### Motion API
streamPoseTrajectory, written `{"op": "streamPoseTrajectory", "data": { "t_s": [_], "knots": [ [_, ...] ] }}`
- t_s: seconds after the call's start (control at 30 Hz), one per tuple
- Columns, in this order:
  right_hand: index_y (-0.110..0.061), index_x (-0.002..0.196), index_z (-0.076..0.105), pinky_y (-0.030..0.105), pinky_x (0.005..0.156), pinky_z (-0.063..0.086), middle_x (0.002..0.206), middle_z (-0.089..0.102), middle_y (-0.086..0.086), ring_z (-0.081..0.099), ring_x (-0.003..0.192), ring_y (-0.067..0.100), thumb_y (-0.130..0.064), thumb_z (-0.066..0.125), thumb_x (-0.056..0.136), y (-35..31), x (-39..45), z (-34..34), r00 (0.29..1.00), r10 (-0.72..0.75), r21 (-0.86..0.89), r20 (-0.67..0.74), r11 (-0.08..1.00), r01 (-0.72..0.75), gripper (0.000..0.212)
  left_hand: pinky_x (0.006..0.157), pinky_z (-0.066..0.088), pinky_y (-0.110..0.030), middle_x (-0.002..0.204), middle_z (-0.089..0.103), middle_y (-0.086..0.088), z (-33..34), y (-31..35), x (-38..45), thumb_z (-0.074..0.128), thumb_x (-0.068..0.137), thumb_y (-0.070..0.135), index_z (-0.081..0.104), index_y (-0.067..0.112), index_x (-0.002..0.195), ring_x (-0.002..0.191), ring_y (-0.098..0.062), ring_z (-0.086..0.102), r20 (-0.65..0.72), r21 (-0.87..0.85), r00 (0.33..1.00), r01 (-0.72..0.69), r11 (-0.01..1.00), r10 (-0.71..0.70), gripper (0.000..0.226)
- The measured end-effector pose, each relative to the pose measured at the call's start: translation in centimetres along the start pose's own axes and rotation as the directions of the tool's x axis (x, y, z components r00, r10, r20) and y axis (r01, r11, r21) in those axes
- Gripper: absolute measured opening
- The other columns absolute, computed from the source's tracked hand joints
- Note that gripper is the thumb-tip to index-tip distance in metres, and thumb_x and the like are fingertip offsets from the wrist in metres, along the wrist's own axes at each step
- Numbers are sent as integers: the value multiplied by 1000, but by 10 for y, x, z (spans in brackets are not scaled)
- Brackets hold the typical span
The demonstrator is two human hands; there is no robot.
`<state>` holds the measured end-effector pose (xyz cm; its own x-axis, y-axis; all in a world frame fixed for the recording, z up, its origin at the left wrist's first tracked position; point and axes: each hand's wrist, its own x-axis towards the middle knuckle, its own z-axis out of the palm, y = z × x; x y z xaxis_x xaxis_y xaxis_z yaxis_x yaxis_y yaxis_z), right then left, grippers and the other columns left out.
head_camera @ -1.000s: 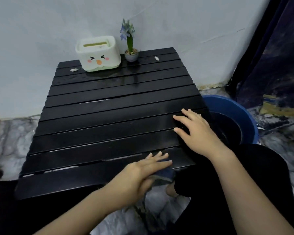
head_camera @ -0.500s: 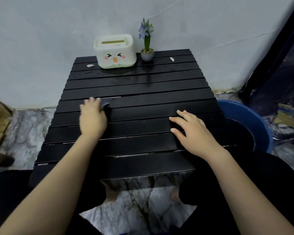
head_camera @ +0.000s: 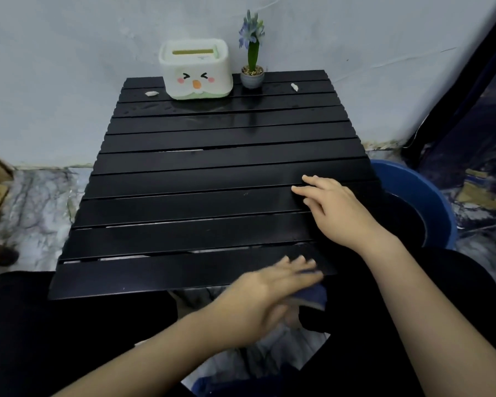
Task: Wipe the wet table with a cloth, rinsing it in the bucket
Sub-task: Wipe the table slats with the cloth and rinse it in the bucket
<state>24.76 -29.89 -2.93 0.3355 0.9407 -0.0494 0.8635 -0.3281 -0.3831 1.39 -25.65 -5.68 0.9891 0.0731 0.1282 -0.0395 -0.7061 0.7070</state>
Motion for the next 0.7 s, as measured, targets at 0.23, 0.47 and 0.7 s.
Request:
{"op": "streamPoseTrajectory", "data": {
  "t_s": [0.23,0.47,0.7],
  "knots": [
    [-23,139,53,43,114,26,155,39,2,28,146,22,-34,52,100,-14,-2,4,999,54,-30,7,998,-54,40,118,24,-42,148,45,-15,-54,-45,-34,34,85,16,51,6,139,139,-32,41,-470,248,818,482,840,-330,58],
    [-22,136,53,42,110,31,150,42,4,33,140,26,-43,51,99,-29,12,8,998,57,-84,-15,995,-58,43,118,27,-24,146,51,6,-48,-3,-24,50,93,-3,51,21,142,138,-1,41,-271,-260,908,252,932,-321,54],
    [-25,146,45,42,116,24,157,34,6,24,147,24,-46,48,100,-30,32,9,998,54,-91,-11,994,-55,50,118,28,-48,152,43,-11,-153,-125,2,45,96,4,48,15,142,143,-34,33,-749,-111,341,781,614,-568,47]
  ]
}}
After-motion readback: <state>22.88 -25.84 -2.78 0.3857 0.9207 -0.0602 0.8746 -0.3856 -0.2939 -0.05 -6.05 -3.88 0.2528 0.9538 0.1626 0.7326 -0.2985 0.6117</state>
